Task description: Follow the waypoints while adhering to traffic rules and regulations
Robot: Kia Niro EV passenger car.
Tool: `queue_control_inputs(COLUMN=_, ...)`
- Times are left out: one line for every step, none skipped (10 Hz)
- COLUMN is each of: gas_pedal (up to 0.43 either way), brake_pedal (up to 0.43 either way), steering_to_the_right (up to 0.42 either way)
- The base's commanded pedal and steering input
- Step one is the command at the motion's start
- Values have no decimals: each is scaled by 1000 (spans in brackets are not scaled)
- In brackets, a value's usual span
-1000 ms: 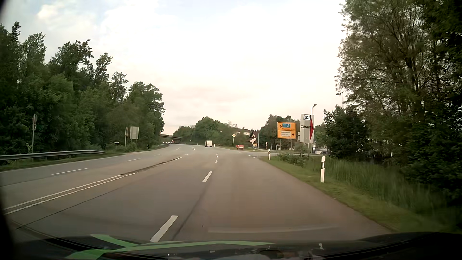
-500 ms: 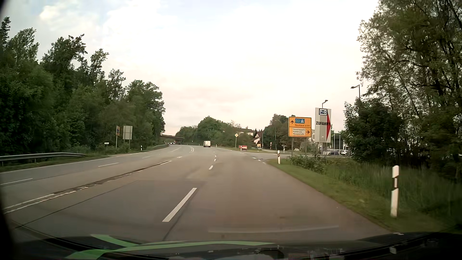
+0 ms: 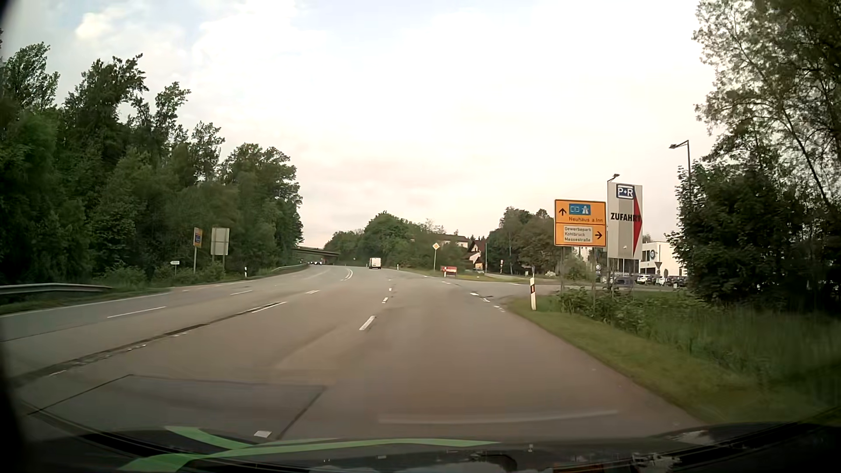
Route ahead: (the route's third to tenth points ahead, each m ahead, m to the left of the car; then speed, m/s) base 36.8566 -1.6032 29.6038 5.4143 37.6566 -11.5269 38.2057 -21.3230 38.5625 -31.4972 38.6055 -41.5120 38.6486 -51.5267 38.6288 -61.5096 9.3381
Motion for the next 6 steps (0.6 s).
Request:
queue_control_inputs(gas_pedal=0, brake_pedal=177, steering_to_the_right=-11)
queue_control_inputs(gas_pedal=0, brake_pedal=177, steering_to_the_right=-11)
queue_control_inputs(gas_pedal=0, brake_pedal=177, steering_to_the_right=-11)
queue_control_inputs(gas_pedal=0, brake_pedal=183, steering_to_the_right=-11)
queue_control_inputs(gas_pedal=0, brake_pedal=189, steering_to_the_right=-11)
queue_control_inputs(gas_pedal=0, brake_pedal=195, steering_to_the_right=-11)
